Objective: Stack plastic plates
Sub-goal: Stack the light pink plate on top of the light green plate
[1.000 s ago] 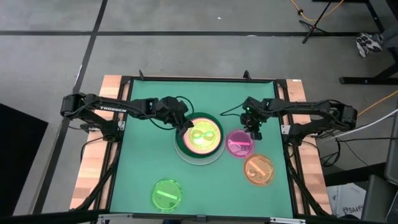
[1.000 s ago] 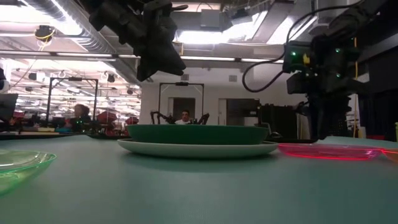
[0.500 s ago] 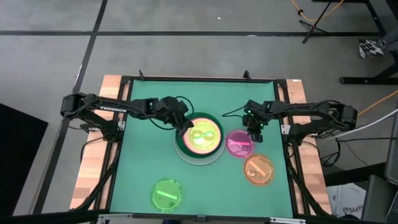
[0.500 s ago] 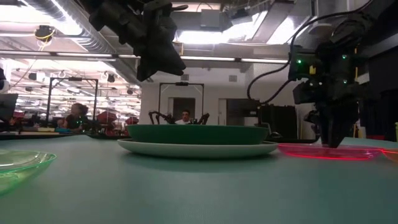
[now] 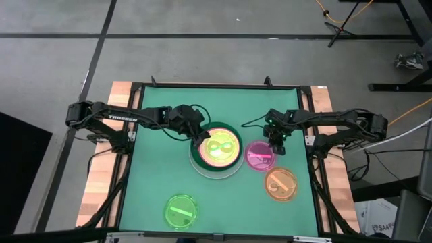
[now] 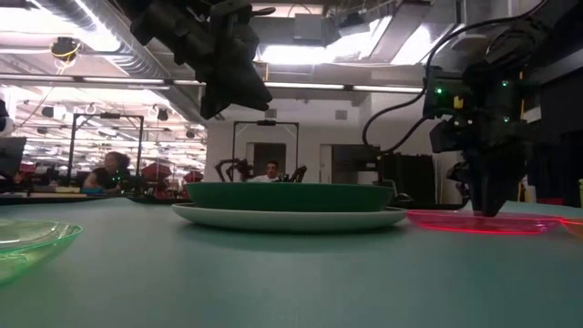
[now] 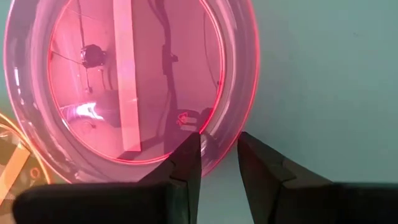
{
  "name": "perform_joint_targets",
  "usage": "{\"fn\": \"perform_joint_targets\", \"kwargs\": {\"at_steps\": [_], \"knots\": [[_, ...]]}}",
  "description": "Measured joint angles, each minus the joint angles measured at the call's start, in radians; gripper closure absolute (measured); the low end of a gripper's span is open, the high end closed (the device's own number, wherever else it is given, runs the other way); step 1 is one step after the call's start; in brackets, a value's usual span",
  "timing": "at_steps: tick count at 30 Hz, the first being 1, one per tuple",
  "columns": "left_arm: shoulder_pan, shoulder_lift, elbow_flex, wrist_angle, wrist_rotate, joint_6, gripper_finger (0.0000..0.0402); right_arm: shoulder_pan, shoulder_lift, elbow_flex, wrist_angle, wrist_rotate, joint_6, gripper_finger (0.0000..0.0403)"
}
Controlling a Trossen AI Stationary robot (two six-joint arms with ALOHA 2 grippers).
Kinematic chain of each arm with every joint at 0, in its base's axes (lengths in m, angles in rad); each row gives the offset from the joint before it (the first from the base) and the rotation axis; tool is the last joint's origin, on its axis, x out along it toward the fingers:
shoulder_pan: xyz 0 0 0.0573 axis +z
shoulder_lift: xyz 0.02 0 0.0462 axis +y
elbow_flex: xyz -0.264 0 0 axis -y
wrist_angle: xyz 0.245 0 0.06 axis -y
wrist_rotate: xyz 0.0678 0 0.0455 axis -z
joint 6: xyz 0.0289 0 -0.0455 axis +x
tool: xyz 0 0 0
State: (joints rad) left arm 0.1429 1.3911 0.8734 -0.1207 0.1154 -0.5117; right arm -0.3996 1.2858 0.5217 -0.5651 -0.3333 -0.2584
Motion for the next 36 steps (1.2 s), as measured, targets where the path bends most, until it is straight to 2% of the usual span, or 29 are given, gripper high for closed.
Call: {"fn": "perform_joint_targets", "kwargs": {"at_steps": [10,23,26,36], "knots": [[0.000,0.000,0.000,0.000,0.000,0.000,0.0337,0.000,0.000,0.000,0.001,0.012,0.000,0.0397],[0.000,0.000,0.000,0.000,0.000,0.000,0.0337,0.000,0.001,0.042,-0.015,0.017,0.000,0.0402],[0.000,0.000,0.000,0.000,0.000,0.000,0.0337,0.000,0.001,0.090,-0.021,0.009,0.000,0.0402],[-0.001,0.000,0.000,0.000,0.000,0.000,0.0337,0.000,0.001,0.340,-0.200,0.000,-0.010,0.0402]]}}
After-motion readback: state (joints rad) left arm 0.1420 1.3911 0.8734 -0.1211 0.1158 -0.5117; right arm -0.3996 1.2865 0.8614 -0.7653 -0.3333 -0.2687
